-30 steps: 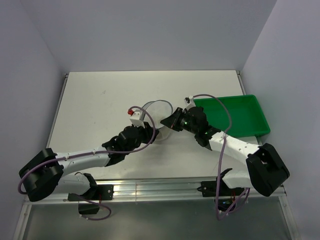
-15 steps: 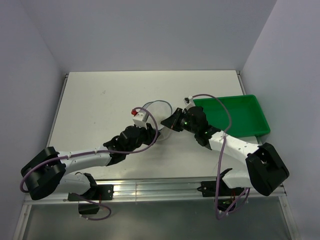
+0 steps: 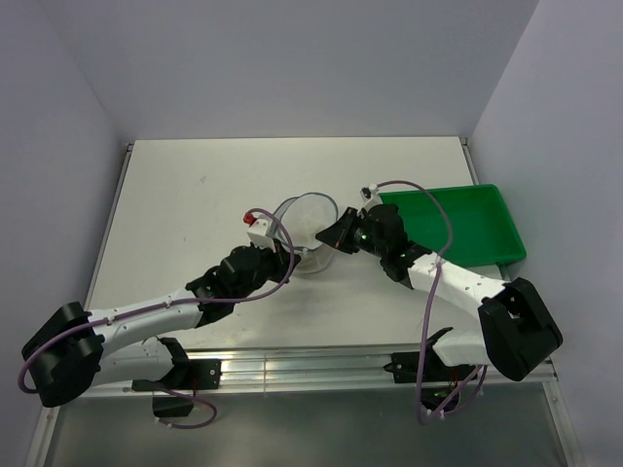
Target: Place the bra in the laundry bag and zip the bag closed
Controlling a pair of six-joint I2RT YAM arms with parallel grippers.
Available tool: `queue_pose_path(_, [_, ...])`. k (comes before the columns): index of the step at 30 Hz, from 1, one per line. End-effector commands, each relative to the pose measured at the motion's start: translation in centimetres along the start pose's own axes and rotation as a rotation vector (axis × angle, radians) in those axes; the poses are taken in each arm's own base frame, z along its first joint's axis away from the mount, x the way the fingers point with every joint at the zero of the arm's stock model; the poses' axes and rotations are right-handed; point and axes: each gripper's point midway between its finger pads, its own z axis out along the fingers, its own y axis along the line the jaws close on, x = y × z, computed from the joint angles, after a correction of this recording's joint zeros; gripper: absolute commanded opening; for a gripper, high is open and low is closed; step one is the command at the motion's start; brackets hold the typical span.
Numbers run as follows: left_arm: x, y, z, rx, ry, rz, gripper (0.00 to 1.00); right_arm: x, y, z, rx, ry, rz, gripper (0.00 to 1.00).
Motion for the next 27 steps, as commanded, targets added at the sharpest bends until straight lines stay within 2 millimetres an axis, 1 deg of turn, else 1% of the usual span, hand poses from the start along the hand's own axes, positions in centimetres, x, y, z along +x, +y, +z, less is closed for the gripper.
queue_pose_path(1, [-1.0, -1.1, -0.6, 0.044, -0.023, 0.012, 0.0, -2.1, 1.0, 0.0, -0.015, -0.059, -0.025, 0.0])
queue_pose_path(4, [-1.3, -0.7, -1.2, 0.035, -0.035, 0.016, 0.0, -2.0, 1.0, 0.0, -0.015, -0.053, -0.028, 0.0])
queue_pose_path(7, [-1.4, 0.1, -1.3, 0.006, -0.036, 0.018, 0.0, -2.2, 1.0, 0.0, -0.014, -0.058, -0.03, 0.0])
queue_pose_path(9, [-1.5, -0.8, -1.3, 0.051, -0.027, 0.022, 0.0, -2.4, 1.2, -0.1, -0.015, -0.063, -0.036, 0.0])
queue_pose_path(10, [-1.7, -1.6, -1.2, 0.084, -0.022, 0.023, 0.0, -2.4, 1.3, -0.1, -0.015, -0.063, -0.036, 0.0])
queue_pose_path(11, [-1.0, -2.0, -0.8, 0.099, 0.01, 0.025, 0.0, -2.5, 1.3, -0.1, -0.015, -0.063, -0.034, 0.0])
queue_pose_path(12, [-1.1, -3.0, -0.7, 0.132, 0.019, 0.024, 0.0, -2.5, 1.5, 0.0, -0.022, -0.063, -0.035, 0.0])
queue_pose_path(13, [-1.0, -3.2, -0.5, 0.135, 0.024, 0.021, 0.03, -2.4, 1.6, 0.0, -0.025, -0.06, -0.034, 0.0])
queue_pose_path(14, [-0.6, -3.5, -0.3, 0.135, 0.034, 0.009, 0.2, -2.3, 1.6, 0.1, -0.024, -0.057, -0.034, 0.0])
queue_pose_path(15, [-0.7, -3.5, -0.1, 0.127, 0.026, -0.007, 0.3, -2.3, 1.5, 0.2, -0.02, -0.058, -0.032, 0.0])
queue_pose_path(16, [-0.9, -3.6, 0.1, 0.125, 0.021, -0.022, 0.36, -2.3, 1.4, 0.2, -0.02, -0.059, -0.03, 0.0])
queue_pose_path(17, [-0.7, -3.5, 0.3, 0.115, 0.027, -0.043, 0.45, -2.2, 1.4, 0.2, -0.019, -0.055, -0.03, 0.0])
queue_pose_path(19, [-0.6, -3.1, 0.7, 0.09, 0.018, -0.058, 0.5, -2.0, 1.4, 0.2, -0.025, -0.052, -0.028, 0.0])
queue_pose_path(20, [-0.7, -3.1, 0.8, 0.087, 0.014, -0.066, 0.53, -2.0, 1.5, 0.1, -0.028, -0.053, -0.03, 0.0])
queue_pose_path(22, [-0.9, -3.4, 1.0, 0.099, 0.005, -0.069, 0.55, -1.9, 1.5, 0.1, -0.029, -0.05, -0.032, 0.0])
queue_pose_path(25, [-0.9, -3.2, 1.8, 0.075, 0.004, -0.074, 0.53, -1.7, 1.6, 0.1, -0.038, -0.047, -0.033, 0.0])
queue_pose_path(27, [-1.3, -3.3, 2.0, 0.08, -0.016, -0.086, 0.51, -1.5, 1.7, 0.1, -0.039, -0.043, -0.036, 0.0])
